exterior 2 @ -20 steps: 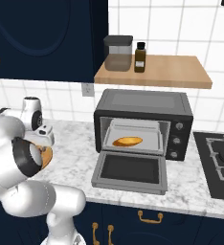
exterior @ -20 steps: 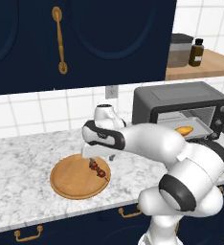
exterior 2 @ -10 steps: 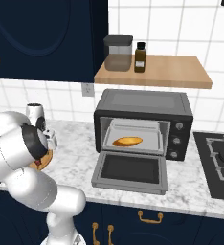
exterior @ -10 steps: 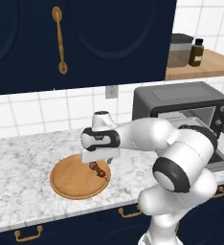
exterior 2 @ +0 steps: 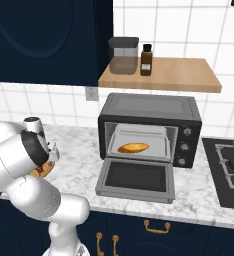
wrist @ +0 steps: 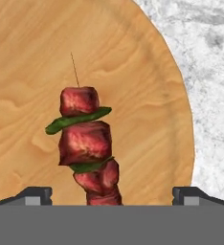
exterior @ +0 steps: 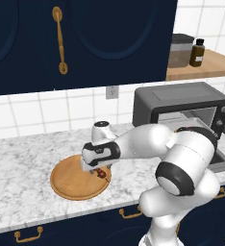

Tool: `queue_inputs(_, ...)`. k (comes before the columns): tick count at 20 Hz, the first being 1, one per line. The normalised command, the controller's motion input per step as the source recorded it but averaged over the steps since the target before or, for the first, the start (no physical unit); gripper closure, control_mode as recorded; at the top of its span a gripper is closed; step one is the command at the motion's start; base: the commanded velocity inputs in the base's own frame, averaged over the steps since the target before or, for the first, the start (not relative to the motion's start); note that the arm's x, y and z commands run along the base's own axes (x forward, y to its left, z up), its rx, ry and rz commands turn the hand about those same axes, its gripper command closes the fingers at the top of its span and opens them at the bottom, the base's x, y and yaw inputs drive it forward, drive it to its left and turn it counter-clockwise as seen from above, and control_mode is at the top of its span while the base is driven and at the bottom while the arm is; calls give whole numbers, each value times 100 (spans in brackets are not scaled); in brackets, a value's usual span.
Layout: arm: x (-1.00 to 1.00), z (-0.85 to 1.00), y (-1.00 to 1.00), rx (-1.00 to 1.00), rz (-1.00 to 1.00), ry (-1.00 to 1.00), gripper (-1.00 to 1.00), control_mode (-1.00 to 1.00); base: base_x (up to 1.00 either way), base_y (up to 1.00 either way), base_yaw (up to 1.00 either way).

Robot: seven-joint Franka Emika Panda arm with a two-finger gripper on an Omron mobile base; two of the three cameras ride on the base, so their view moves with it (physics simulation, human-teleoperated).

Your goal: Pick up the kebab skewer and baguette bread, and place them inside the toaster oven. Close the toaster oven door and start by setting the timer.

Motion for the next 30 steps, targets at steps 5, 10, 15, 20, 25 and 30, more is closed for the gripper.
queue_inputs(5,1,-12,1,0,1,1,-100,-100,0,0,0)
queue_inputs(10,2,-14,14,0,0,1,-100,-100,0,0,0)
queue_inputs(15,0,-25,15,0,0,0,100,-100,0,0,0)
queue_inputs(20,0,-21,5,0,0,0,100,-100,0,0,0)
queue_inputs(25,-1,11,-1,2,0,0,100,-100,0,0,0)
queue_inputs(30,-21,58,-31,8,-2,0,100,-100,0,0,0)
